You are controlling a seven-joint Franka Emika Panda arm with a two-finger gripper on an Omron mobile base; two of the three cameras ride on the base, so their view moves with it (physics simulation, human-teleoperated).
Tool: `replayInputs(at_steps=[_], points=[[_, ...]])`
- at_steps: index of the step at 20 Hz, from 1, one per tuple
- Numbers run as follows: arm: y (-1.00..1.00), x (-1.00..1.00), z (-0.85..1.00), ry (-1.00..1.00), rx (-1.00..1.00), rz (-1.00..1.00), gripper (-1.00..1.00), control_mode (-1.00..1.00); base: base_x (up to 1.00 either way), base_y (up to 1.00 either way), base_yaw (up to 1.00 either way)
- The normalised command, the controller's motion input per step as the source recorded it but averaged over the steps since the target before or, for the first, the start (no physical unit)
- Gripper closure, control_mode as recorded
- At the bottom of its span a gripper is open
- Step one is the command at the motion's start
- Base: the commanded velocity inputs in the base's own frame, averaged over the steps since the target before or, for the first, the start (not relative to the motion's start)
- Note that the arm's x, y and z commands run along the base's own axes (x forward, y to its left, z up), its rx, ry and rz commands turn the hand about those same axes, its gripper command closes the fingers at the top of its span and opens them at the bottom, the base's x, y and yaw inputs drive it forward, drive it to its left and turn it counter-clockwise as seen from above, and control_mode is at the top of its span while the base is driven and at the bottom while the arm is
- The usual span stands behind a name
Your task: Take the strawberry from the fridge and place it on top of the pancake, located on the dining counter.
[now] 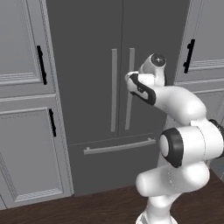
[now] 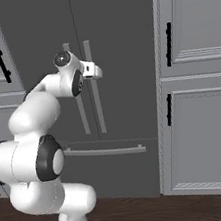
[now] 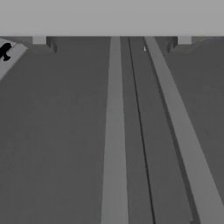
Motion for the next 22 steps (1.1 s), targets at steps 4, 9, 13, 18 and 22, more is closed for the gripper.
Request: replayInputs(at_steps=[4,9,13,18,22], points=[[0.0,0.49,0.0,-0.04,0.0,0.0,-1.0,-1.0,0.0,0.0,0.0],[0.0,0.42,0.0,-0.01,0.0,0.0,-1.0,-1.0,0.0,0.0,0.0],[0.0,0.4,0.0,0.0,0.0,0.0,-1.0,-1.0,0.0,0.0,0.0],[0.0,0.47,0.0,0.0,0.0,0.0,-1.0,-1.0,0.0,0.0,0.0],[0.0,0.47,-0.02,-0.08,0.0,0.0,-1.0,-1.0,0.0,0.0,0.0]])
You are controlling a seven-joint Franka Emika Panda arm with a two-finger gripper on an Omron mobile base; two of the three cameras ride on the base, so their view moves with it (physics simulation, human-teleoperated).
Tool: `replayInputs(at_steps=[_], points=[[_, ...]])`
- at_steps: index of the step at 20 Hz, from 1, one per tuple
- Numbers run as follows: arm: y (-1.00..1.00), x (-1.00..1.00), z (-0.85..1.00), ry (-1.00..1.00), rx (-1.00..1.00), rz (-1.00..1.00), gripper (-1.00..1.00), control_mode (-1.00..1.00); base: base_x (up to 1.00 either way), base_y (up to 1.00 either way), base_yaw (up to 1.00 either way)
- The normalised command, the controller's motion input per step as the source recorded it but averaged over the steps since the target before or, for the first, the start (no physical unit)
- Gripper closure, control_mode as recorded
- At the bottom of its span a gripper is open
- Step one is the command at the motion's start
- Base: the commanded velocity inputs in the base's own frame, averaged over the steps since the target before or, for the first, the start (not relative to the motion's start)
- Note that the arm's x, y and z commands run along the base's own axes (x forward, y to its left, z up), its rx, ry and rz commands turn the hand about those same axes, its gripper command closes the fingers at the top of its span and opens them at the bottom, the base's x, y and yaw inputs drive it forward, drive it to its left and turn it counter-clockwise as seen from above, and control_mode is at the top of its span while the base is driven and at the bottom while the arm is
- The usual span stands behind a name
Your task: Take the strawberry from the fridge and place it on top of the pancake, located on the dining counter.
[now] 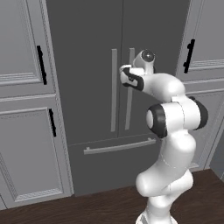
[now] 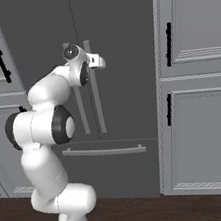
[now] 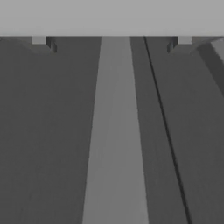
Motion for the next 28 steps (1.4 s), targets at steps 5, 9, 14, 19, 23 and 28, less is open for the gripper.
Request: replayInputs(at_steps=[5,9,14,19,23,28], points=[[-0.02,0.48,-0.01,-0.09,0.0,0.0,-1.0,-1.0,0.0,0.0,0.0],[0.0,0.54,0.0,-0.01,0.0,0.0,-1.0,-1.0,0.0,0.0,0.0],[0.0,0.53,0.0,0.0,0.0,0.0,-1.0,-1.0,0.0,0.0,0.0],[0.0,0.27,0.0,-0.01,0.0,0.0,1.0,-1.0,0.0,0.0,0.0],[0.0,0.03,0.0,0.0,0.0,0.0,1.0,-1.0,0.0,0.0,0.0],[-0.14,-0.34,0.0,0.01,0.0,0.0,1.0,-1.0,0.0,0.0,0.0]])
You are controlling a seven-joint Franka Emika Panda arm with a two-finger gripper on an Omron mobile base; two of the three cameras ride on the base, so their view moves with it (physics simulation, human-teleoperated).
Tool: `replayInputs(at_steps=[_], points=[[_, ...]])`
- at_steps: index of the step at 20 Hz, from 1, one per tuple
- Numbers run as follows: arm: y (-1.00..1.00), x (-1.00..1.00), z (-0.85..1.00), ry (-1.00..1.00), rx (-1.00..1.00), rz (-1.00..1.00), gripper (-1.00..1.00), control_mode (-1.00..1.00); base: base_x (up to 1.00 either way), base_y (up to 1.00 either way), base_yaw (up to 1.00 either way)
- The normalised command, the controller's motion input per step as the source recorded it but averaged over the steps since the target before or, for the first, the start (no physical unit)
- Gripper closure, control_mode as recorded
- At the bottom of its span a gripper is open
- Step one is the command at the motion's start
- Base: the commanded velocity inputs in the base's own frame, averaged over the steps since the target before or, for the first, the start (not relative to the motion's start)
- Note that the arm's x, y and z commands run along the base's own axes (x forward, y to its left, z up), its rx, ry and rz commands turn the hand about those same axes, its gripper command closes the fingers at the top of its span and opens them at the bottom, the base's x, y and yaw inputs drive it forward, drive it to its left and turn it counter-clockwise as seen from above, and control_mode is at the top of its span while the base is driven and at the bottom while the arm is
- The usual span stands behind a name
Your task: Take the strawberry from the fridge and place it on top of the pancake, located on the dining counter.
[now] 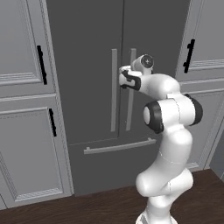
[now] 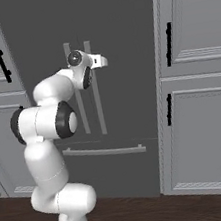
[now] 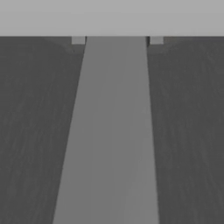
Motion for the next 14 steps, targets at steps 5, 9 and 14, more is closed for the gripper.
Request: replayInputs(at_steps=[5,9,14], points=[[-0.49,-0.78,0.0,0.01,0.0,0.0,1.0,-1.0,0.0,0.0,0.0],[-0.71,-0.96,-0.01,0.01,0.03,0.0,1.0,-1.0,0.0,0.0,0.0],[-0.78,-0.96,0.0,0.03,0.04,0.0,1.0,-1.0,0.0,0.0,0.0]])
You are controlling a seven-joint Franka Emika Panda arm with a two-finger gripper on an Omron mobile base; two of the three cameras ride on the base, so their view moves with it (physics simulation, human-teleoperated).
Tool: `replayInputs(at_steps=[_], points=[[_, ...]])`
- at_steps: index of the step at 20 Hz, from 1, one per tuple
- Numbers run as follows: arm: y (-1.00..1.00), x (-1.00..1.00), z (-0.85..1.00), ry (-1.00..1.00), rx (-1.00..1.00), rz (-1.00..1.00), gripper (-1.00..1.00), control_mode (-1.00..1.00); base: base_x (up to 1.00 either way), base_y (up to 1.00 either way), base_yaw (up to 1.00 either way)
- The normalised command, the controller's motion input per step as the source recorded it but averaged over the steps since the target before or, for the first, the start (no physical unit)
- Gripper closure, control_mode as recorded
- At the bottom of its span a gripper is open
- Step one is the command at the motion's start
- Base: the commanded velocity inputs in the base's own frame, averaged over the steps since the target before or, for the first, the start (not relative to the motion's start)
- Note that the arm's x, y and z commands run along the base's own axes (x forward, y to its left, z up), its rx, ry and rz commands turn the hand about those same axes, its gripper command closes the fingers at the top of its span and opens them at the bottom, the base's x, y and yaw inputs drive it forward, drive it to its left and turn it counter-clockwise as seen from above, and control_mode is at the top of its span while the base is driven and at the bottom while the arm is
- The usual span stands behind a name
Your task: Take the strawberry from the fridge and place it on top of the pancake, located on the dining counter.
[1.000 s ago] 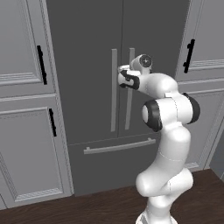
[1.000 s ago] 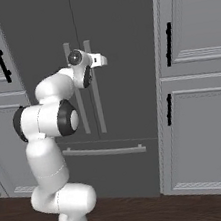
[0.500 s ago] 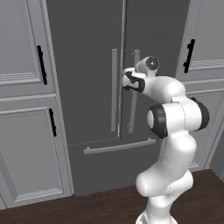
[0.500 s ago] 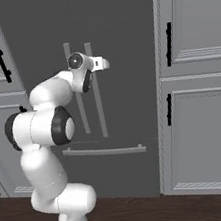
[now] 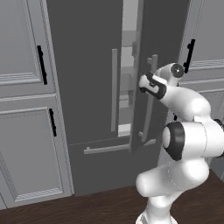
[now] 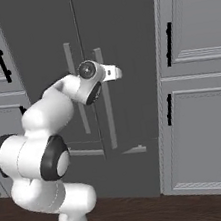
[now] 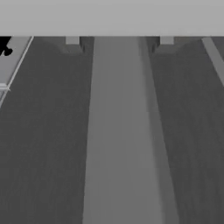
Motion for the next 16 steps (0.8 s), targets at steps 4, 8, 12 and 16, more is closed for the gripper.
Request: replayInputs(at_steps=[4,8,12,16], points=[[-0.93,-0.87,0.0,0.08,0.05,0.06,1.0,-1.0,0.0,0.0,0.0],[-1.0,-0.88,0.0,0.08,0.08,0.08,1.0,-1.0,0.0,0.0,0.0],[-1.0,-0.5,0.0,0.09,0.06,0.01,-1.0,-1.0,0.0,0.0,0.0],[-0.92,-0.44,0.1,0.02,0.0,0.0,-1.0,-1.0,0.0,0.0,0.0]])
